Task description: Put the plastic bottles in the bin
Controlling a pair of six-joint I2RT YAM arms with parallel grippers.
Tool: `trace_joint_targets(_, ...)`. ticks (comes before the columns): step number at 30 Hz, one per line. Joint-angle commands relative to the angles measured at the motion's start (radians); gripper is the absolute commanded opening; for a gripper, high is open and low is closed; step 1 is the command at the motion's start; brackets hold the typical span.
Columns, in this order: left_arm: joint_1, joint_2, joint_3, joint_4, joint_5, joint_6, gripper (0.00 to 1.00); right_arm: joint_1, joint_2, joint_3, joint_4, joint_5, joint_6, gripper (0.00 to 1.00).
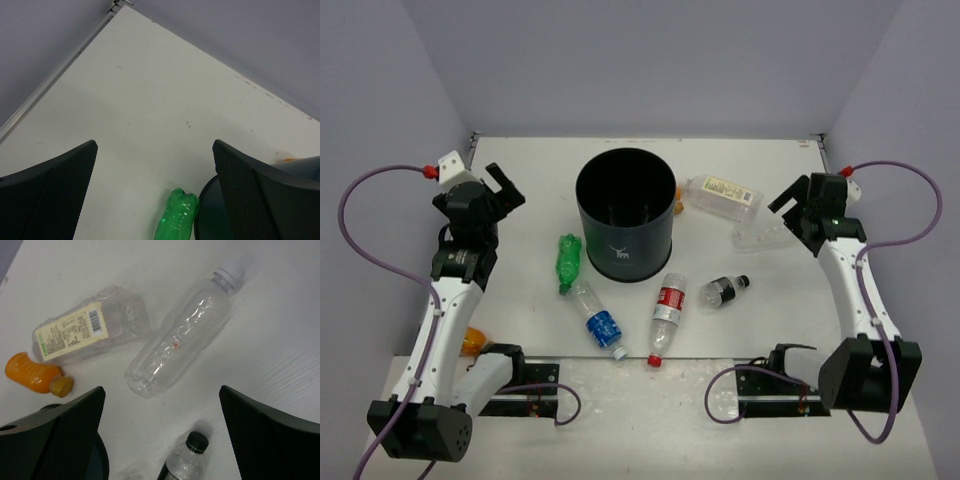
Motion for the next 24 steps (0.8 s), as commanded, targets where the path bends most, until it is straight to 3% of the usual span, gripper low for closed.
trace_joint_targets(1,0.008,0.002,-0.022,0.058,0.013,0.005,1.0,-0.024,0.134,-0.006,0.097,0.049,0.094,0.99)
trace_joint_targets(5,0.008,0.003,-0.055,0.118,0.065,0.027,1.0,-0.035,0.291,0.032,0.103,0.065,0.156,0.99)
trace_joint_targets(14,0.008,0.024,-0.065,0.143,0.046,0.054,1.0,-0.08,0.454,0.074,0.112,0.122,0.28,0.99)
trace_joint_targets(24,0.008,0.041,-0.08,0.163,0.061,0.065,1.0,-0.115,0.571,0.131,0.134,0.004,0.316,0.99)
